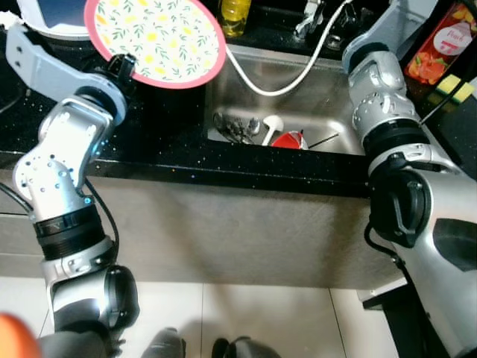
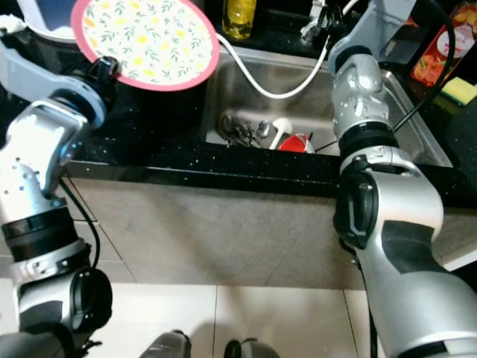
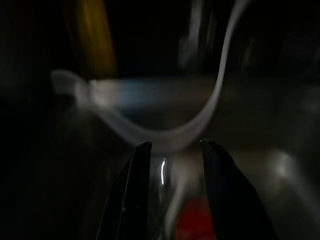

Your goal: Kitchen organization

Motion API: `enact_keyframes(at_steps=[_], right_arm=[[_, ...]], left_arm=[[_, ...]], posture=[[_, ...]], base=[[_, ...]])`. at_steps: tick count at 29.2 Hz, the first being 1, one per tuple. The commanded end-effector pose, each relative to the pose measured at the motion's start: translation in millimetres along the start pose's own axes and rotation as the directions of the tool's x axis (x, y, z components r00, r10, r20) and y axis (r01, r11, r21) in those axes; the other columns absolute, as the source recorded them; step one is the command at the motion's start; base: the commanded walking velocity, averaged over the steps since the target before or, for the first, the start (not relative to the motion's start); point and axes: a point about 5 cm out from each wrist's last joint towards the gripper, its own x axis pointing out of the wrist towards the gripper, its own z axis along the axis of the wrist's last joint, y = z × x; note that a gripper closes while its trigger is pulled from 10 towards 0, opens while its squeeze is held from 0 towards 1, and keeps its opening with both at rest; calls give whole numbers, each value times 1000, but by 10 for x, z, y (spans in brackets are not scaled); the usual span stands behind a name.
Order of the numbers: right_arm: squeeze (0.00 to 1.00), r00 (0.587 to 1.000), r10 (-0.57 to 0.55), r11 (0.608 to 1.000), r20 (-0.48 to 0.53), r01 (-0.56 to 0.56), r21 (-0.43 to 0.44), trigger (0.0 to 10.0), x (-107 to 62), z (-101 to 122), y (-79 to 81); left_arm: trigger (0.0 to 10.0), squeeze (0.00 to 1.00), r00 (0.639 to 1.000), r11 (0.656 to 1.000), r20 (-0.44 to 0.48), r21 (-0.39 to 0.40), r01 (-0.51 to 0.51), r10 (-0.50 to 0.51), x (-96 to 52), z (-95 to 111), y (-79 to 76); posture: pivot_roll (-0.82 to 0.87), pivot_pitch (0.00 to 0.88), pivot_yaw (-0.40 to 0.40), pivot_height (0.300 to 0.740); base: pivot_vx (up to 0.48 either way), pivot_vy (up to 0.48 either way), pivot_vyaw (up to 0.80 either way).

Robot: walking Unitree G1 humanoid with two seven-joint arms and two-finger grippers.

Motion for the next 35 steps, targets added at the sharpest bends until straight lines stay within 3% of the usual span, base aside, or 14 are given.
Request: enact_keyframes(at_steps=[1,4,6,7,8,11,12,14,16,17,21,23,28,35], right_arm=[[0,1000,26,993,-11,-25,118,10000,-7,-33,-27],[0,995,40,978,94,-58,200,10000,-11,113,-45],[0,971,93,968,222,-140,210,10000,-28,310,-10],[0,944,137,952,300,-209,224,10000,-46,421,30],[0,944,137,952,300,-209,224,10000,-46,421,30],[0,884,230,920,407,-334,205,10000,-97,568,124],[0,847,287,907,448,-390,156,10000,-147,624,179],[0,837,305,903,455,-406,140,10000,-166,637,194],[0,823,328,906,463,-414,94,10000,-211,678,182],[0,821,330,907,466,-412,84,10000,-221,685,167],[0,832,309,921,461,-383,74,10000,-230,668,103],[0,829,311,921,464,-383,68,10000,-244,656,76],[0,845,305,923,438,-375,80,10000,-224,549,79],[0,834,340,912,435,-406,66,10000,-244,565,152]], left_arm=[[10000,0,994,996,-49,-7,92,-93,70,-63,-100],[10000,0,989,991,-67,21,131,-129,171,-68,-152],[10000,0,981,958,-10,213,191,-194,333,6,-244],[10000,0,975,944,7,251,212,-221,417,27,-247],[10000,0,975,944,7,251,212,-221,417,27,-247],[10000,0,972,947,61,247,207,-228,551,72,-168],[10000,0,972,953,106,244,181,-212,609,88,-111],[10000,0,971,953,115,246,176,-209,622,88,-104],[10000,0,1000,954,11,298,-18,15,728,-85,146],[10000,0,992,936,-33,337,-101,119,753,-157,269],[10000,0,995,963,-13,252,-96,102,747,-98,271],[10000,0,997,979,62,199,-52,41,755,53,212],[10000,0,995,983,57,165,-86,78,766,73,333],[10000,0,997,986,76,163,-36,24,771,159,231]], posture=[[199,46,-28,740],[177,34,-8,740],[155,46,15,740],[150,48,18,740],[150,48,18,740],[103,51,33,740],[86,44,46,740],[86,44,46,740],[60,52,57,740],[59,52,58,740],[40,38,63,740],[52,35,62,740],[62,44,52,740],[76,47,49,740]], base=[[0,0,0],[0,0,0],[0,0,0],[0,0,0],[0,0,0],[0,0,0],[0,0,0],[0,0,0],[0,0,0],[0,0,0],[0,0,0],[0,0,0],[0,0,0],[0,0,0]])
